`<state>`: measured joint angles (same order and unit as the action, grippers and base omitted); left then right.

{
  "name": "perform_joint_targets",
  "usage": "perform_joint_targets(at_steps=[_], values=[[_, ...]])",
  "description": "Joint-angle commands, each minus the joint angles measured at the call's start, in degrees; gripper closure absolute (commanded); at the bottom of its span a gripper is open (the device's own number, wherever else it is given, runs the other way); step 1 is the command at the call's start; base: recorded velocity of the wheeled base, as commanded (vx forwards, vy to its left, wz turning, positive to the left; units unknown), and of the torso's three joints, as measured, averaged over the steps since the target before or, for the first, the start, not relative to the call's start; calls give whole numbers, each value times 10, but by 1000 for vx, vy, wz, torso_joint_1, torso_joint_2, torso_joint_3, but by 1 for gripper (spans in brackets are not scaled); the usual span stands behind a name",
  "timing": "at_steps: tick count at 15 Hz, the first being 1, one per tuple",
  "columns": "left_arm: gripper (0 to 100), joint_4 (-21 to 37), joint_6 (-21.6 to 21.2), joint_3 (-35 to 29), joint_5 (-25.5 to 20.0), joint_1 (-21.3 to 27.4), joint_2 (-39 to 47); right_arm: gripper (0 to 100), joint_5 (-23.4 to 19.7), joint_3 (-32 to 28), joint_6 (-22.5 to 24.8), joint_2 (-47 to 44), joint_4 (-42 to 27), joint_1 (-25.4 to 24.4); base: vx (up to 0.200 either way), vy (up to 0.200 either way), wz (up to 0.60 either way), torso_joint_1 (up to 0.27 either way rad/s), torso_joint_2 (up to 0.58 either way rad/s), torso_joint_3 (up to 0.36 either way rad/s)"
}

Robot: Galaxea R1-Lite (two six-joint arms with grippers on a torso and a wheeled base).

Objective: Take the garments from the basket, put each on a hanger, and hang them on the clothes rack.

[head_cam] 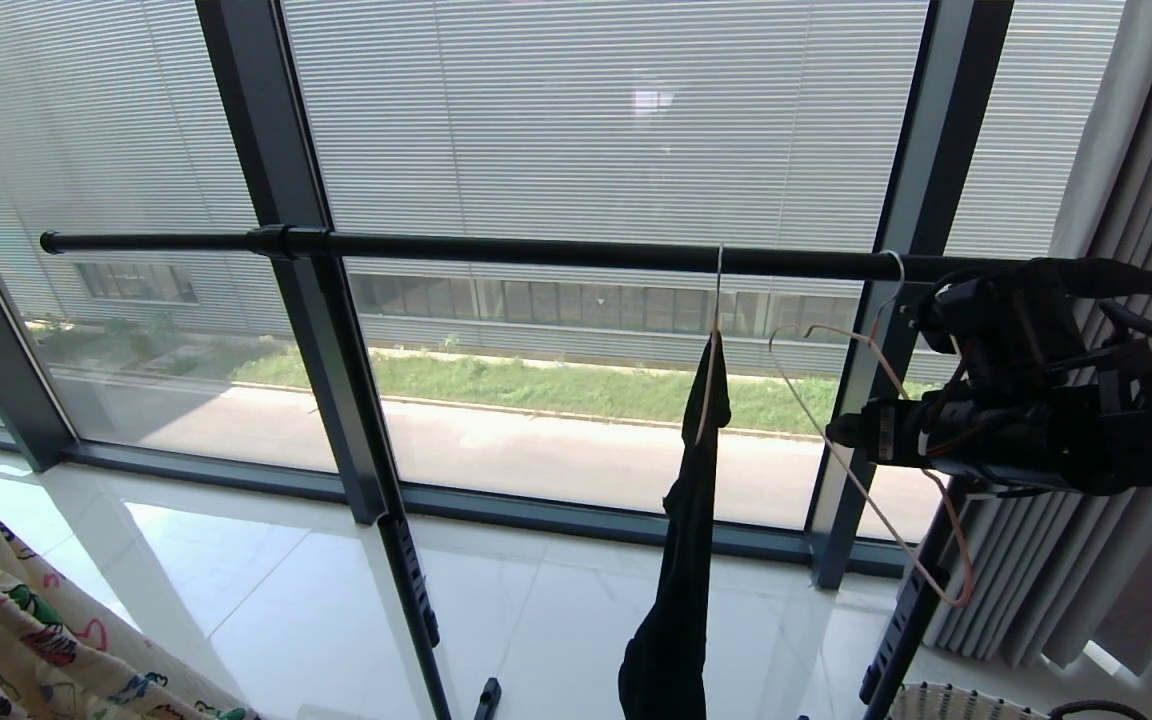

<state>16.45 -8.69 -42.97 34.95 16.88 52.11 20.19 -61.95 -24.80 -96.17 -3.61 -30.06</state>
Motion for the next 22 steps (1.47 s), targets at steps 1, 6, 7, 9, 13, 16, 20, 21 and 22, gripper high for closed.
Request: perform_joint_targets(at_steps=[1, 6, 7, 9, 13, 16, 20, 21, 22], values=[[100, 0, 0, -3, 0, 0, 1, 0, -23, 1, 1, -13, 0, 14, 0, 0, 0, 0, 0, 0], [100, 0, 0, -6, 1, 0, 1, 0, -51, 0, 5, -20, 4, 18, 0, 0, 0, 0, 0, 0], [100, 0, 0, -5, 1, 0, 2, 0, -51, 0, 5, -21, 4, 17, 0, 0, 0, 0, 0, 0], [100, 0, -8, -5, 1, 0, 2, 0, -51, 0, 10, -21, 6, 17, 0, 0, 0, 0, 0, 0], [100, 0, -12, -6, 1, 0, 2, 0, -51, -1, 34, -17, 6, 17, 0, 0, 0, 0, 0, 0], [100, 0, -12, -6, 1, 0, 1, 0, -57, -1, 82, -10, 5, 20, 0, 0, 0, 0, 0, 0], [100, 0, -19, -11, 1, 0, 1, 0, -98, 0, 169, 3, 4, 49, 0, 0, 0, 0, 0, 0], [100, 0, -20, -11, 1, 0, 1, 0, -108, 1, 183, 5, 4, 56, 0, 0, 0, 0, 0, 0], [100, 0, -20, -13, 1, 0, 1, 0, -117, 1, 192, 7, 3, 62, 0, 0, 0, 0, 0, 0]])
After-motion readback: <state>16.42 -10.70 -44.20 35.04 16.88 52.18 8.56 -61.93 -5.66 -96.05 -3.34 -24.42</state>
